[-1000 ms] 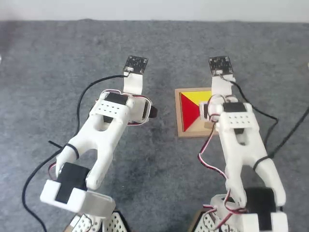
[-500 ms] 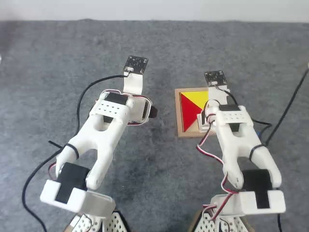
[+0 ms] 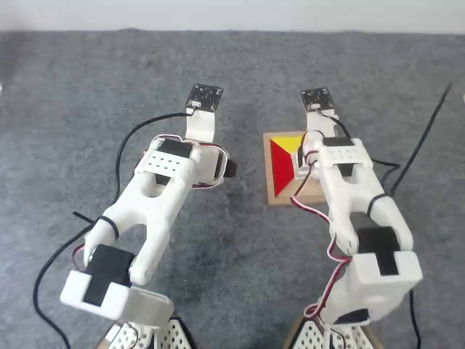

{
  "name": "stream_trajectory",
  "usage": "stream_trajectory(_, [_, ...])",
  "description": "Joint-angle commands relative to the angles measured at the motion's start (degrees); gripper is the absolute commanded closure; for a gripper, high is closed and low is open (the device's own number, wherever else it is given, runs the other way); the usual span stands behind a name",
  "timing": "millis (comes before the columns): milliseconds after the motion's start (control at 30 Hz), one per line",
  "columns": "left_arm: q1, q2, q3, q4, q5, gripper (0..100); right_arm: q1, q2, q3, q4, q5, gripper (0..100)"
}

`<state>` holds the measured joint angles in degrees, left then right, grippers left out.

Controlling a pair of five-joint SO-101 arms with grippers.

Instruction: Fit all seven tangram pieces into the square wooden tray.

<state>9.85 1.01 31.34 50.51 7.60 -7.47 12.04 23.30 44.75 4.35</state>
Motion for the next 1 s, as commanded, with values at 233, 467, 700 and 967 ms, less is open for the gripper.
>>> stream_trajectory(233, [1.14,-3.08,0.48,-1.14,-0.88,74,0.22,-3.82,-4.84,-0.57,0.26,97.7])
stream_trajectory(467, [2.11,-3.08,1.01,-1.32,-0.88,74,2.07,-13.23,-5.01,3.91,0.62,97.7])
stream_trajectory(700, [1.85,-3.08,1.01,-1.32,-0.88,74,3.82,-15.16,-4.48,5.32,1.49,97.7])
stream_trajectory(967, [2.11,-3.08,1.01,-1.32,-0.88,74,4.62,-15.08,-1.41,3.91,4.31,97.7])
